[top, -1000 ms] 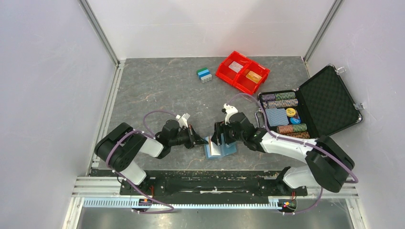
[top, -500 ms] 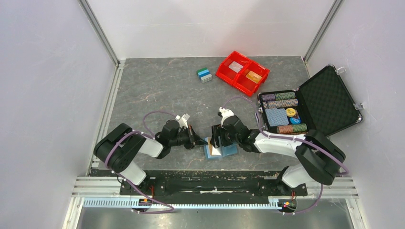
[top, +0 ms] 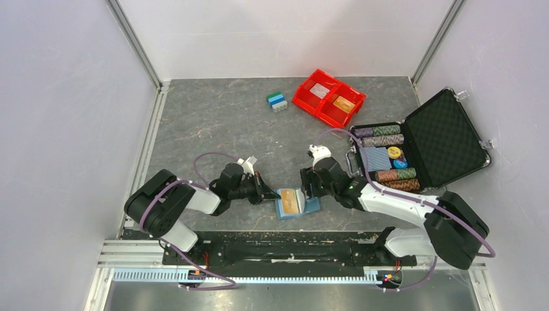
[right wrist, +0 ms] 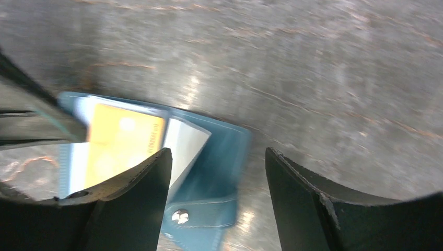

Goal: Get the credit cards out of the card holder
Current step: Open the card holder at the center of the board, then remove the credit card from the card holder.

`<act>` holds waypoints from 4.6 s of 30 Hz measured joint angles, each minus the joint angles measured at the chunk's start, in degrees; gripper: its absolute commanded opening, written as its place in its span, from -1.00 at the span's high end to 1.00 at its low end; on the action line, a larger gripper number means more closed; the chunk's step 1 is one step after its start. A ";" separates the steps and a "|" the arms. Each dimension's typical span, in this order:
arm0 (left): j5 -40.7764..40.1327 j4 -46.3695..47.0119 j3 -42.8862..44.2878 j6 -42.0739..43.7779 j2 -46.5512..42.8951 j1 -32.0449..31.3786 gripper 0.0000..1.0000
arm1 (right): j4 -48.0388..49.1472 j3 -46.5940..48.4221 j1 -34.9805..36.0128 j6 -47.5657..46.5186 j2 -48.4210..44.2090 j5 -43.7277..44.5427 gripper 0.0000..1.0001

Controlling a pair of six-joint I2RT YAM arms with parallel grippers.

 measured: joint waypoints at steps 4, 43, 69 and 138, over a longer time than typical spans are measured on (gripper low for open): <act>-0.02 -1.55 0.00 0.26 -1.05 -0.02 0.95 | -2.08 -3.89 -2.78 -1.01 -3.91 1.95 -0.31; -1.68 -9.44 1.29 1.14 -6.75 -0.44 0.88 | 15.63 -7.15 1.33 9.44 -2.34 -15.30 0.26; -9.53 -30.51 5.79 8.52 -19.91 -0.74 0.40 | 33.05 -18.88 -9.99 12.55 -2.34 -36.02 0.50; -4.26 -9.40 -1.36 7.78 -5.09 -1.14 0.65 | 48.68 -20.39 -9.22 22.27 14.10 -36.83 1.00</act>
